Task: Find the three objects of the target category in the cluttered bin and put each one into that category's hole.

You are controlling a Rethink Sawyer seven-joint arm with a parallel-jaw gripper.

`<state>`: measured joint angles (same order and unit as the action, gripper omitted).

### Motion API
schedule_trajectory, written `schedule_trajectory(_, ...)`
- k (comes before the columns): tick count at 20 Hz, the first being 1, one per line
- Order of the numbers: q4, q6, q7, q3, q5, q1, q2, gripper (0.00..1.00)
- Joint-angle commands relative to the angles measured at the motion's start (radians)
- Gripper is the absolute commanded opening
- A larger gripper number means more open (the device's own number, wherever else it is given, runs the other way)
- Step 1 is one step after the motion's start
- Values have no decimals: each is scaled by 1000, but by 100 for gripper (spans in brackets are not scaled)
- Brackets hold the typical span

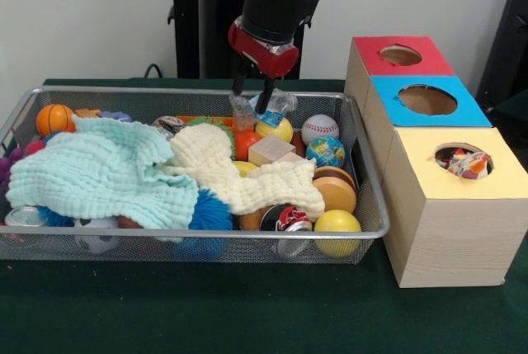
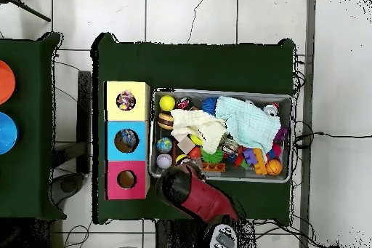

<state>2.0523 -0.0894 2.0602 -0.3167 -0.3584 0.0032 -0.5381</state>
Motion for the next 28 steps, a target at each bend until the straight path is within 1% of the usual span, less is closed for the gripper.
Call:
schedule_trajectory(1,59,53,231,223,-36,-68,57,100)
schedule_trajectory(3,62,77,241,255,-37,-88,54,100)
schedule_trajectory(8,60,81,237,275,-37,-102,56,100)
schedule_trajectory(11,57,81,226,274,-30,-109,60,100)
schedule_trajectory(12,51,85,217,265,-24,-106,64,100)
schedule_trajectory(14,19,81,181,211,-5,-65,77,100)
schedule_trajectory(16,12,68,171,203,-4,-58,79,100)
schedule_trajectory(17,8,61,166,199,-3,-55,81,0)
schedule_trajectory(23,-9,26,171,168,-22,-16,81,0)
schedule_trajectory(26,-4,33,206,158,-50,0,65,0)
schedule_trajectory(28,-19,-40,197,109,-60,37,42,0)
